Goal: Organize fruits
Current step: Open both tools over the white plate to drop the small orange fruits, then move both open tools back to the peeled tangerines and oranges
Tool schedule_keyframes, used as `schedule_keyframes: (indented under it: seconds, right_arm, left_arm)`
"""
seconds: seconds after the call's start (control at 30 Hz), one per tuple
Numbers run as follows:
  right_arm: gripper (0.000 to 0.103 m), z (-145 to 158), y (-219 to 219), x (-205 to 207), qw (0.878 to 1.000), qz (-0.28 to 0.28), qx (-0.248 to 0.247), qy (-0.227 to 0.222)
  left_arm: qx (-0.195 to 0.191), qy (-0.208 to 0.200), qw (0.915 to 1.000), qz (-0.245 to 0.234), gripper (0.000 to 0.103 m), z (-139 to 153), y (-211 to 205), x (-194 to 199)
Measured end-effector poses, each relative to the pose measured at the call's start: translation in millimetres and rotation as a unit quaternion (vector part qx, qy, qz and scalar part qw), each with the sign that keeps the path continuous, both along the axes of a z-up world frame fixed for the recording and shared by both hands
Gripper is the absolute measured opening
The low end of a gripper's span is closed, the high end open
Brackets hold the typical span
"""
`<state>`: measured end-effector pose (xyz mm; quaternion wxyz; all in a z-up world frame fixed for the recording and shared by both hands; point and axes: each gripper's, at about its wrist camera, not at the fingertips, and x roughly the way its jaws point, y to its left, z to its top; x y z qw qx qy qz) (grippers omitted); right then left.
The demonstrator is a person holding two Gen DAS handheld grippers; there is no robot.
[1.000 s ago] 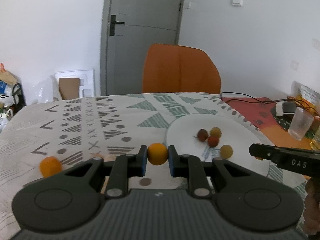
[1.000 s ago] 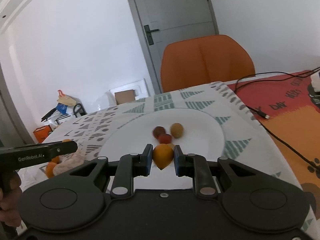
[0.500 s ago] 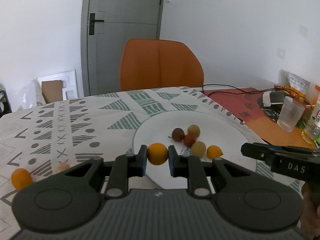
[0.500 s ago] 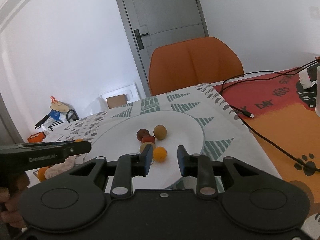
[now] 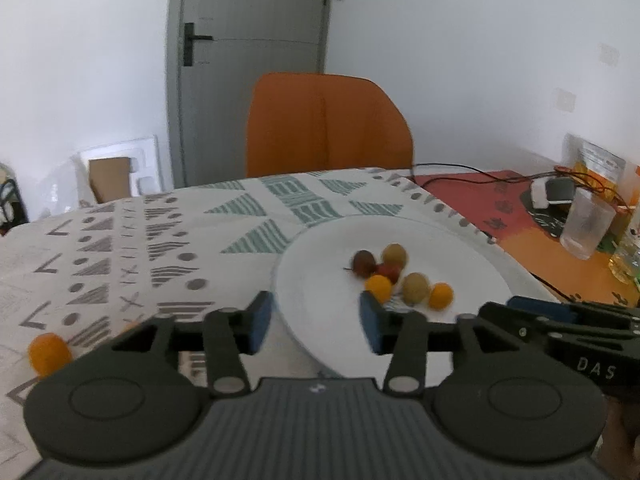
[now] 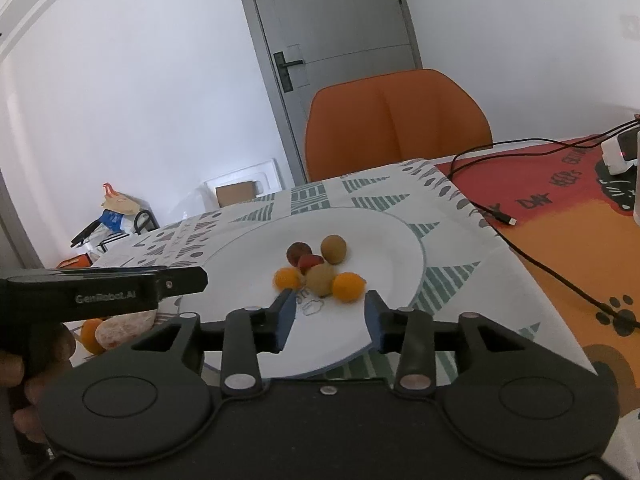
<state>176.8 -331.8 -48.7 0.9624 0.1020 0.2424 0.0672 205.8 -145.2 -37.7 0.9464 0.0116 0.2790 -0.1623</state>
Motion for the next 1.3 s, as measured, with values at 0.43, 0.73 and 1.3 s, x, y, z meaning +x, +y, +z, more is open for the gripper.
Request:
schedule_keyframes:
  seconds: [0.43, 0.73, 1.3]
  right_arm:
    - [0.075, 7.3, 27.1, -6.7, 1.0, 0.016, -0.014, -0.017]
    - [0.092, 11.5, 44.8, -8.6, 0.999, 0.028, -0.015, -0.027]
    - [0.096, 12.5, 73.7, -9.3, 0.998, 0.057, -0.018, -0.028]
  left_arm:
    - [0.004, -0.008, 0.9976, 0.068, 0.085, 10.1, 44.8, -17.1]
    - [-0.006, -0.014, 0.9958, 0.09, 0.092, 11.7, 72.5, -31.4]
    - [-0.011, -0.016, 0.9908, 0.134, 0.093, 10.5, 111.2, -46.8]
